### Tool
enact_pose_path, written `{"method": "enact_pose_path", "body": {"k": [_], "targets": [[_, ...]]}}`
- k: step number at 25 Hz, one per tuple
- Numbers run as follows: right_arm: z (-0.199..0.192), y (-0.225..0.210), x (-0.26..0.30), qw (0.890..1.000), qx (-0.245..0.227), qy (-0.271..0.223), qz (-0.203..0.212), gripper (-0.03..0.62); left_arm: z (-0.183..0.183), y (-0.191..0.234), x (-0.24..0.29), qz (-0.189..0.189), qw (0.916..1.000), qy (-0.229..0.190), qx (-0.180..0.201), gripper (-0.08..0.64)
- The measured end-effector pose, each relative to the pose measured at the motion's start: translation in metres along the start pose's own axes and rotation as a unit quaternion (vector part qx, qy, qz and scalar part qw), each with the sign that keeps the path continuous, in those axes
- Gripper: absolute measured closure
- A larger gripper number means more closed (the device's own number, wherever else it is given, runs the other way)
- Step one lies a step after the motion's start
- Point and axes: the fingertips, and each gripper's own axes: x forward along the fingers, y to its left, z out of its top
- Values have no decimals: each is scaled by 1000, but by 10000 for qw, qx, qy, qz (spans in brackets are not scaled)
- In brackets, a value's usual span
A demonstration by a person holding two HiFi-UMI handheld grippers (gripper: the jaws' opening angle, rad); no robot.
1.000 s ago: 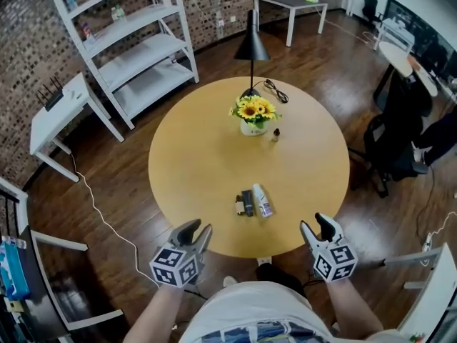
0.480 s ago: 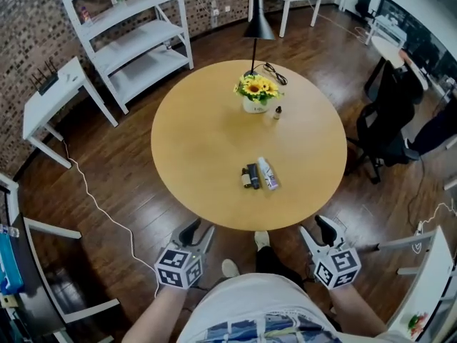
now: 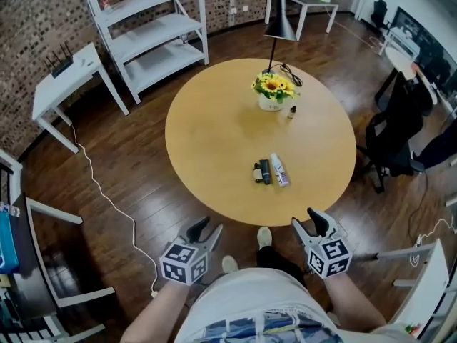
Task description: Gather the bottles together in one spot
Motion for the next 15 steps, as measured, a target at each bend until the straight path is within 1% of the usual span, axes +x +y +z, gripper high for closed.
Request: {"method": "enact_pose_path", "body": {"k": [4,8,11,15], "targets": [[-5,6,43,9994,-185,257,155,351,0,9,-9,155,9998,-85,-52,422],[-7,10,98,9968,-525,492,341,352,-4,17,-16,309,9993,-92,-209,422],[-11,10,147,9939,-700,678,509,352,-5,26,-21,543,9980,-82,-313,422],[-25,-3,213,9895,-607,1140,649,352,-7,40,-26,967,9937,-82,-555,422]]}}
